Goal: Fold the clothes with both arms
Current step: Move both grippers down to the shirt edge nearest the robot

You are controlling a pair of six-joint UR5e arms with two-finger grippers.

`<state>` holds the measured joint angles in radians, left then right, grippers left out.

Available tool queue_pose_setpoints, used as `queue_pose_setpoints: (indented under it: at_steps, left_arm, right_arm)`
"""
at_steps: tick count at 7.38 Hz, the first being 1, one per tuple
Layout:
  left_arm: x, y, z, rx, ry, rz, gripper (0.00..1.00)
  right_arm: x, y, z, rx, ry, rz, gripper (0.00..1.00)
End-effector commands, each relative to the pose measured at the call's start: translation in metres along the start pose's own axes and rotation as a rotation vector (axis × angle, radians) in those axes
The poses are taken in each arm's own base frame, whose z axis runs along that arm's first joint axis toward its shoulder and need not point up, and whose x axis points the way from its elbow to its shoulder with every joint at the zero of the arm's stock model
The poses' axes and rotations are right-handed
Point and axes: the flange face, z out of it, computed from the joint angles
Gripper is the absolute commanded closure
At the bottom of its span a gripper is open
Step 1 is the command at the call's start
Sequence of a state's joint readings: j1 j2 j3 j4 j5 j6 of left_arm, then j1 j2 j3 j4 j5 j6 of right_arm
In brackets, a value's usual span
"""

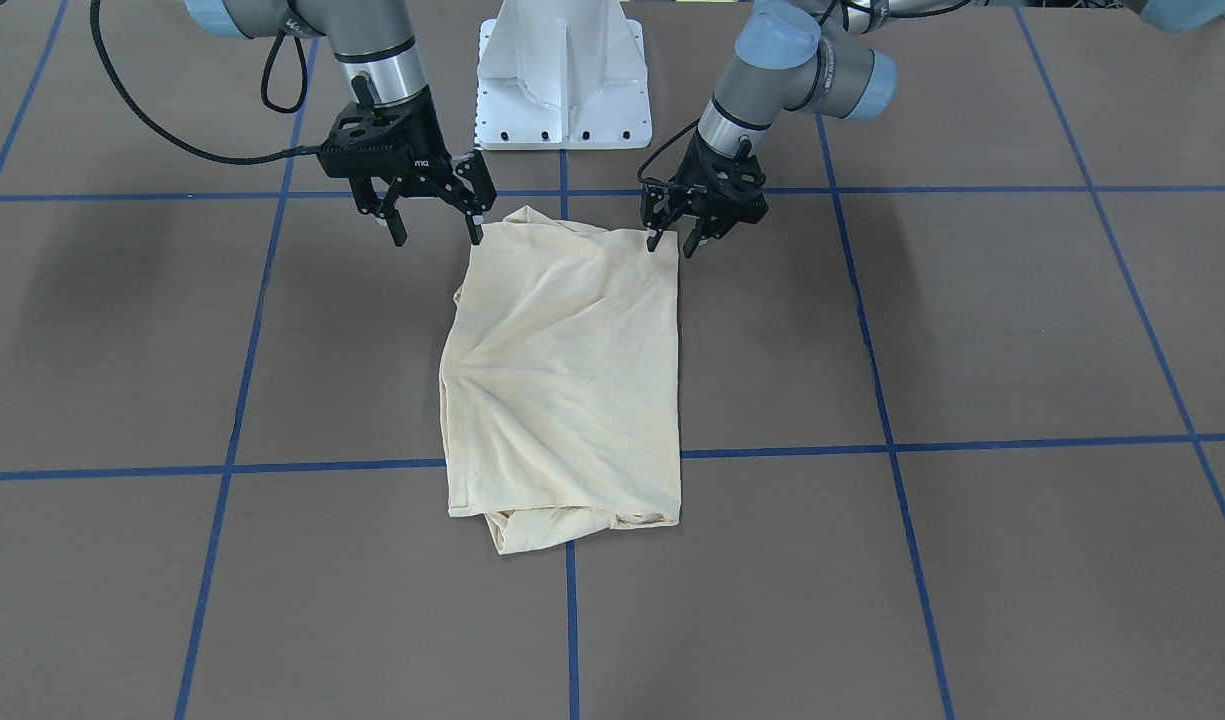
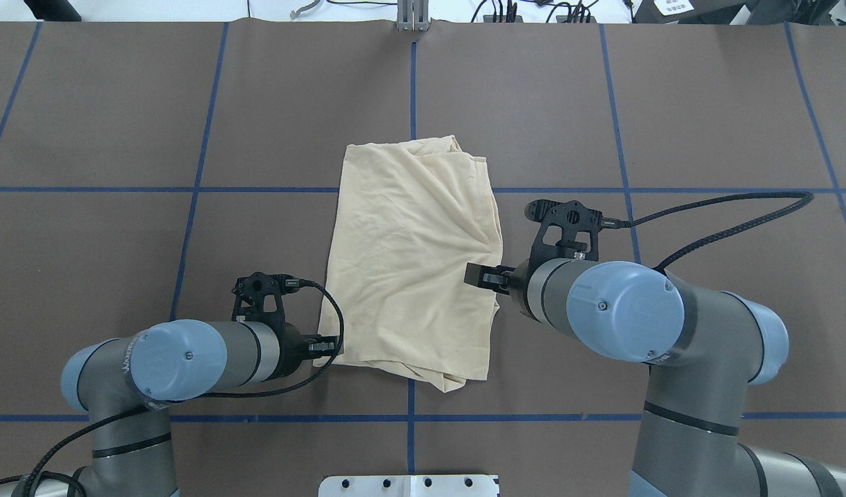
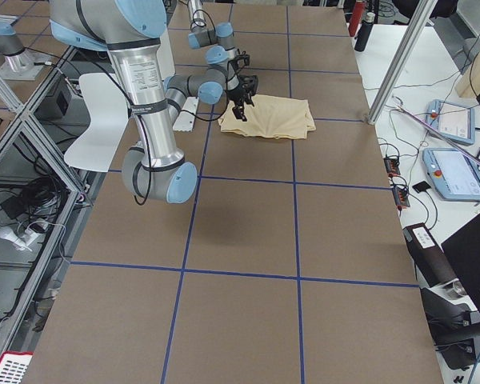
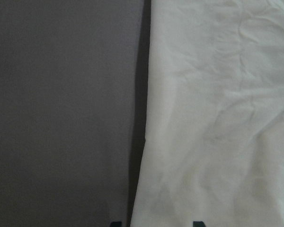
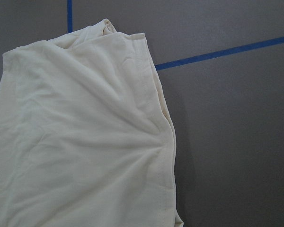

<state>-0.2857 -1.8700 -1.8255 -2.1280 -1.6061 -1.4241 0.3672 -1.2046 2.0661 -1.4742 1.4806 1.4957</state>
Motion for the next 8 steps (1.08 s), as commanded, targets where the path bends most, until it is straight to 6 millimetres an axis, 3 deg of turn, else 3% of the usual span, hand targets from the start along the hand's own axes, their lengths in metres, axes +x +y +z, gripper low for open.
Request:
queue_pose_setpoints:
  at_steps: [1,5,6,8]
  left_arm:
    - [0.0021,0.0090,0.0022,-0.014,0.001,-0.008,0.45]
    - [0.0014,0.0128,0.0040,-0.020,-0.003,-0.007,0.48]
    - [0.0023,0.0145,0.0048,-0.023,-0.002,-0.005,0.54]
    - [0.0066,0.0145,0.0041,-0.022,-0.006,-0.031,1.00]
  right_arm:
    - [-0.0001,0.0005,0.0006,-0.002,0.001,0.000,0.00]
    - [-0.0004,0.0004,0.0003,-0.001,-0.002,0.000,0.00]
    - [-0.0001,0.0005,0.0006,-0.002,0.001,0.000,0.00]
    - [0.0002,0.0013,0.0008,-0.003,-0.001,-0.004,0.00]
